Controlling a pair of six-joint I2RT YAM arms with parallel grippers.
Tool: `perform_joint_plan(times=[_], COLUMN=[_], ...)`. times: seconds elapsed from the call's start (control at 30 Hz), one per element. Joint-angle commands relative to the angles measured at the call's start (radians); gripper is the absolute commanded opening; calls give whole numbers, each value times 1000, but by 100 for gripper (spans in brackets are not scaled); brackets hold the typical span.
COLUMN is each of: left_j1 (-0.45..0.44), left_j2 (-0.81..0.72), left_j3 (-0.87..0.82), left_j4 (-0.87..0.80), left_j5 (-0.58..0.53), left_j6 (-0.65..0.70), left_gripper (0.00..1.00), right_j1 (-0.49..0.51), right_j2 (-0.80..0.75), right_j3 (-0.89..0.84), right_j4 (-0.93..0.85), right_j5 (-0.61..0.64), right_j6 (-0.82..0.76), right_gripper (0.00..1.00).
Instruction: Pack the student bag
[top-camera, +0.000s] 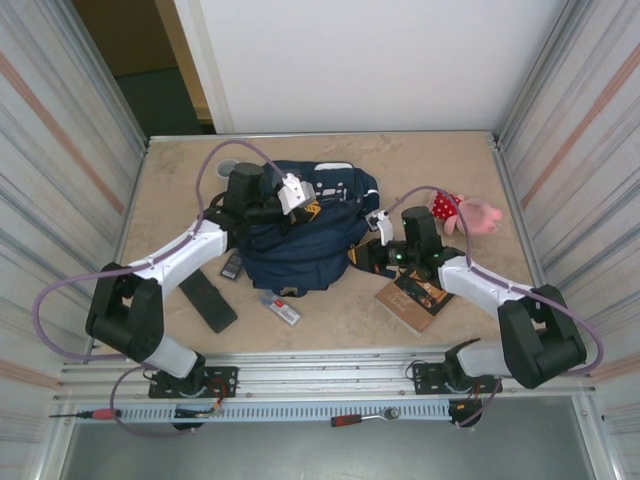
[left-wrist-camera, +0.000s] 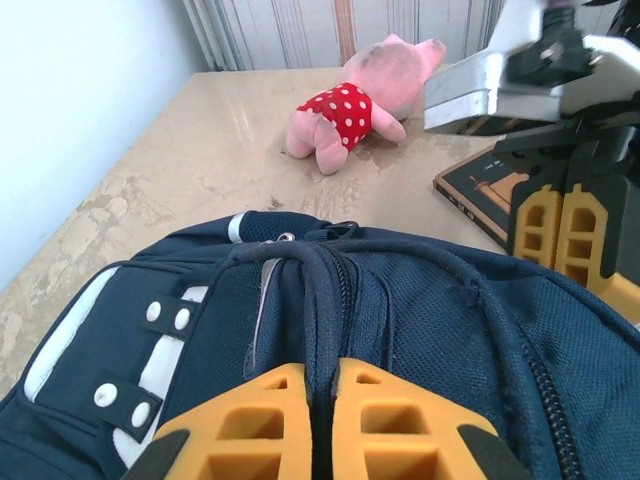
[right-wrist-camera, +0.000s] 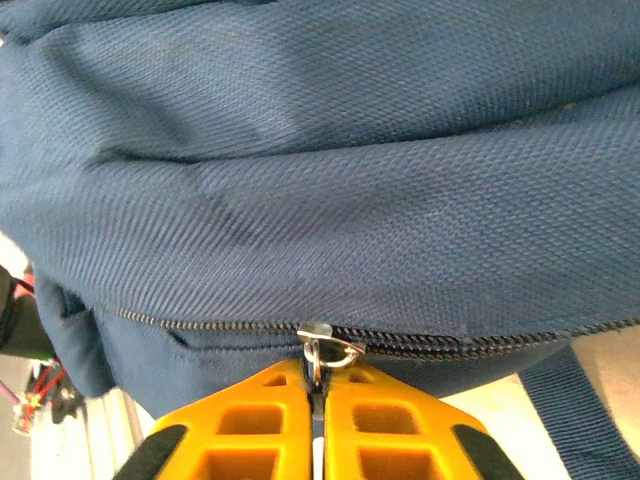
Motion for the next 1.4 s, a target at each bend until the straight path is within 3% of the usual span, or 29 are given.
perform_joint_plan(times=[0.0, 0.03, 0.1, 0.13, 0.23, 0.3, 0.4, 0.63, 0.8, 1.03, 1.23, 1.3, 1.37], left_j1=[-11, -14, -20, -25, -57, -90, -119, -181, -215, -221, -207, -195, -173], left_j2=[4, 4, 6, 7, 16, 34, 75, 187, 251, 262, 235, 217, 187], left_j3=[16, 17, 19, 16, 2, -3, 18, 94, 153, 162, 150, 128, 99], left_j4=[86, 88, 95, 101, 137, 176, 195, 264, 266, 292, 238, 233, 224], left_j5=[39, 36, 9, -19, -191, -336, -470, -644, -681, -644, -599, -549, -463], left_j6=[-27, -31, -42, -46, -59, -80, -121, -198, -226, -279, -257, -254, -261], left_gripper=[0, 0, 0, 0, 0, 0, 0, 0, 0, 0, 0, 7, 31], right_j1=[7, 7, 4, 4, 4, 4, 12, 51, 105, 159, 87, 28, -12], right_j2=[28, 32, 29, 24, -16, -49, -92, -149, -127, 15, 59, 62, 61], right_j3=[32, 32, 27, 22, 11, 25, 58, 113, 155, 262, 295, 294, 310], right_j4=[75, 78, 83, 87, 76, 12, -95, -239, -257, -219, -387, -470, -571], right_j5=[14, 27, 40, 41, 37, 38, 27, 10, 3, -4, -8, -23, -27], right_j6=[66, 73, 83, 88, 94, 82, 64, 109, 245, 435, 374, 334, 248], right_gripper=[16, 15, 1, 0, 0, 0, 0, 0, 0, 0, 0, 0, 0])
